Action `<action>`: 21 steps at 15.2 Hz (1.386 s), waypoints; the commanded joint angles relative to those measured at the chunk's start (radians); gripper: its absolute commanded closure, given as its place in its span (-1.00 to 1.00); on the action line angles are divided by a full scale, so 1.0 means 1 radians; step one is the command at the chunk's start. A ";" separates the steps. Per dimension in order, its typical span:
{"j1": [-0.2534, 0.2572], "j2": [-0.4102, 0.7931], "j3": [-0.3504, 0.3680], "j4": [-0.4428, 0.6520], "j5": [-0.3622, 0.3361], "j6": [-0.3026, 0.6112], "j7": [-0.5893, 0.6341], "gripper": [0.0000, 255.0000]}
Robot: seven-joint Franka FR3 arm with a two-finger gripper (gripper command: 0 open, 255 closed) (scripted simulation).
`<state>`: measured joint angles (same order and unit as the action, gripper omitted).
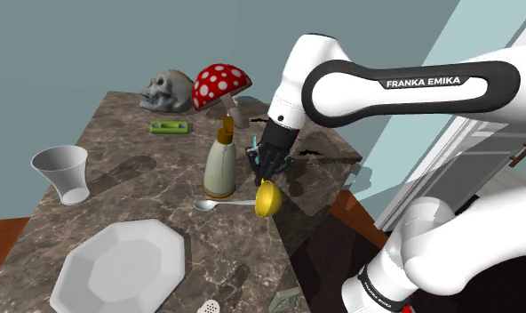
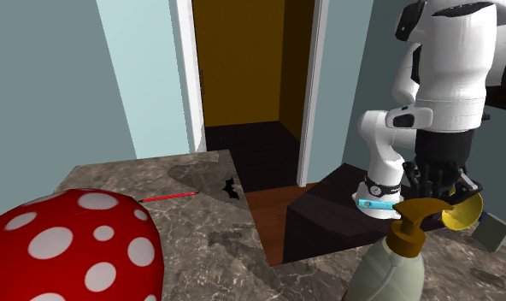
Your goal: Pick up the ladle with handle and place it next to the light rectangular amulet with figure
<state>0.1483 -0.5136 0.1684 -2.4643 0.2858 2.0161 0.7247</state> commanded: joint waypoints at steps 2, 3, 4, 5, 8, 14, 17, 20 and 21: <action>0.038 -0.031 0.062 -0.015 0.032 0.003 0.080 1.00; 0.050 -0.037 0.081 -0.019 0.042 0.006 0.104 1.00; 0.063 -0.043 0.103 -0.021 0.053 0.009 0.132 1.00; 0.063 -0.039 0.105 -0.032 0.056 0.023 0.129 1.00; 0.066 -0.028 0.111 -0.064 0.063 0.066 0.122 1.00; 0.071 0.004 0.124 -0.122 0.079 0.155 0.106 1.00; 0.074 0.024 0.131 -0.149 0.088 0.201 0.098 1.00; 0.076 0.047 0.137 -0.173 0.097 0.249 0.090 1.00; 0.077 0.056 0.139 -0.181 0.100 0.265 0.087 1.00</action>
<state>0.2247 -0.4627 0.3071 -2.6353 0.3823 2.2657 0.8163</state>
